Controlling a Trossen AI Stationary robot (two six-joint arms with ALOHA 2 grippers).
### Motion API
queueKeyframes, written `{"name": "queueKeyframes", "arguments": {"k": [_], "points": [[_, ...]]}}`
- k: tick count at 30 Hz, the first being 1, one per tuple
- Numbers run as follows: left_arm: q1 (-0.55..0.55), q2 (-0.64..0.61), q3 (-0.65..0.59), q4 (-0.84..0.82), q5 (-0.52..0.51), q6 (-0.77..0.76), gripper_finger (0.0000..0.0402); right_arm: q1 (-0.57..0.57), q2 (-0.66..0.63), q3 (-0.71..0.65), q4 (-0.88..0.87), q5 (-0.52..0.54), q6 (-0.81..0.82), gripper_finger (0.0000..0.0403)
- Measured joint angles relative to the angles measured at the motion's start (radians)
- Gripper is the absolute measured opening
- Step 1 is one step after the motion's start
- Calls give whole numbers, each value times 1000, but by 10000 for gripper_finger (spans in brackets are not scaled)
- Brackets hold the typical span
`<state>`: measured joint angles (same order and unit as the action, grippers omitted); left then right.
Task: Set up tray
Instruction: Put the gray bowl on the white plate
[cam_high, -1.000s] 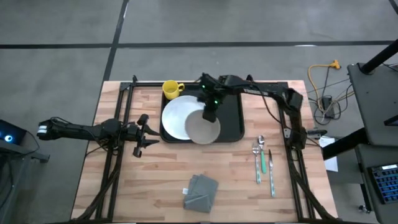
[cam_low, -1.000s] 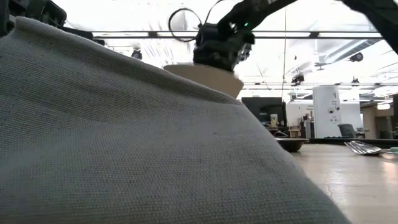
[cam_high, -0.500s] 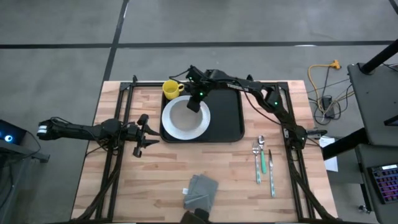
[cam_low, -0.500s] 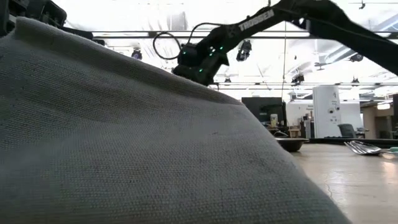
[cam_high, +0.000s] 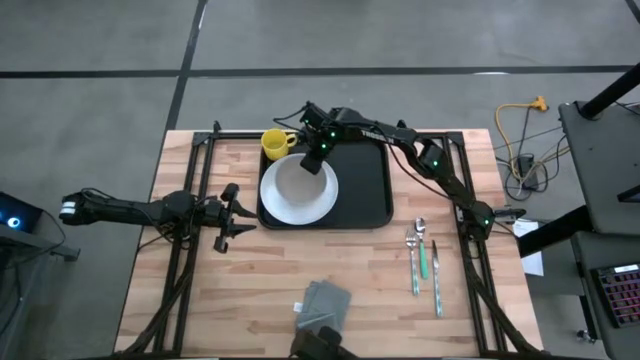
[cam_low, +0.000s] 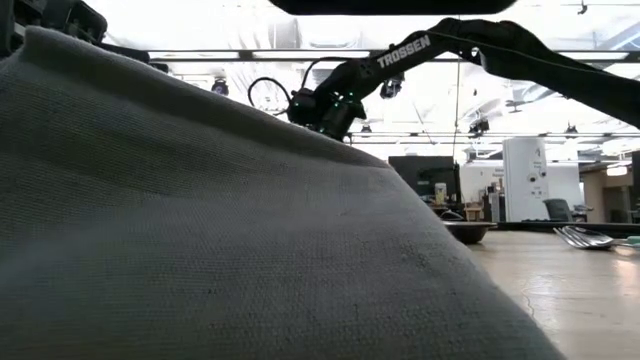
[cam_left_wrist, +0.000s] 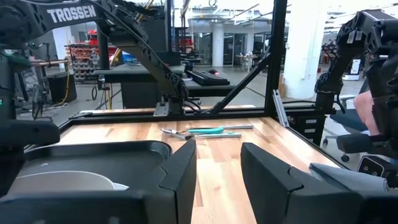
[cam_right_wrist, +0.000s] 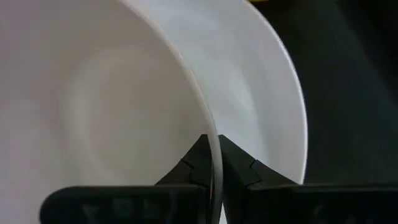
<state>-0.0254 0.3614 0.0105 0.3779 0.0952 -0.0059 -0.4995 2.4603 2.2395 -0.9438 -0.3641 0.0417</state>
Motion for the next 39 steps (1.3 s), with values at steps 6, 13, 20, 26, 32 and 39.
{"name": "queueKeyframes", "arguments": {"k": [6, 13, 20, 26, 32, 39], "points": [[0, 0, 1, 0, 0, 0, 108, 2, -1, -2, -16, -1, 8, 9], [0, 5, 0, 0, 0, 0, 108, 1, -2, -2, -36, -1, 8, 9], [0, 5, 0, 0, 0, 0, 108, 1, -2, -2, -54, -1, -5, 9], [0, 5, 0, 0, 0, 0, 108, 1, -2, -3, -55, -1, -23, 9], [0, 5, 0, 0, 0, 0, 108, 1, -2, -3, -55, -1, -46, 9], [0, 5, 0, 0, 0, 0, 108, 1, -2, -3, -54, -1, -62, 9]]}}
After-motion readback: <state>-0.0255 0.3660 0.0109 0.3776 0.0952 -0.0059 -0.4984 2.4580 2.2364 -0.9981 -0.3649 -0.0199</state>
